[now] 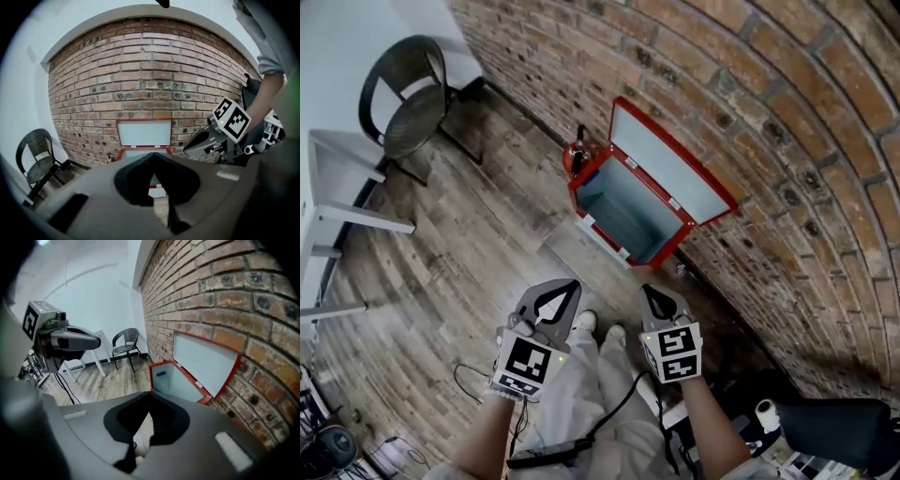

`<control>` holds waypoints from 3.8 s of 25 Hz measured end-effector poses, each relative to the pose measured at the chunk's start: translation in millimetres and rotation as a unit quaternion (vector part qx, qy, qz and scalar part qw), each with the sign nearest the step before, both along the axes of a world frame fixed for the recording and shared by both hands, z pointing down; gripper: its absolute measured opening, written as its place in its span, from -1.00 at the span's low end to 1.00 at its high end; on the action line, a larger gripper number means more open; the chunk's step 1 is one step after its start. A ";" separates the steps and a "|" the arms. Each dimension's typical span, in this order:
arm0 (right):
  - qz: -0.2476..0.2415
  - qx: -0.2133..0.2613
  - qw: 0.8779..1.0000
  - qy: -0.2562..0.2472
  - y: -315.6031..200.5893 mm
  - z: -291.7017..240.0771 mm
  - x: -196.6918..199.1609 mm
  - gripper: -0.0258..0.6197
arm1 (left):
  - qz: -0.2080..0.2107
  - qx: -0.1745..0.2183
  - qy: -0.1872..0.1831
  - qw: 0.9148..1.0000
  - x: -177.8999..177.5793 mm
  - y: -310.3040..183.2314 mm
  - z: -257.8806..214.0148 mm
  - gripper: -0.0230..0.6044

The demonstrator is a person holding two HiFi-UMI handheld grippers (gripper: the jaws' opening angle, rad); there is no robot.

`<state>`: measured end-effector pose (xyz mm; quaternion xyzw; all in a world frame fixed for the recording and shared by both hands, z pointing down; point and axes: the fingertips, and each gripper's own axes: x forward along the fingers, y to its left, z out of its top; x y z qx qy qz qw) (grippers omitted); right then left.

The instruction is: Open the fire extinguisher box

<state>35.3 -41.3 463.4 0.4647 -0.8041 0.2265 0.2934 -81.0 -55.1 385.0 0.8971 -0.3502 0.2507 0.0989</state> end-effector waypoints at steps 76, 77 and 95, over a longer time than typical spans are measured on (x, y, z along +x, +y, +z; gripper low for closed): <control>0.042 0.258 0.965 -0.004 -10.2 -298.9 36.0 -0.89 | -0.006 0.177 0.040 0.983 0.0 -12.1 -241.0 -0.93; 0.042 0.258 0.965 -0.003 -10.3 -298.9 35.5 -0.89 | -0.007 0.177 0.040 0.983 -0.3 -12.3 -241.2 -0.93; 0.022 0.253 0.967 0.015 -13.2 -295.0 26.1 -0.89 | -0.013 0.171 0.030 0.985 -10.8 -16.4 -236.6 -0.93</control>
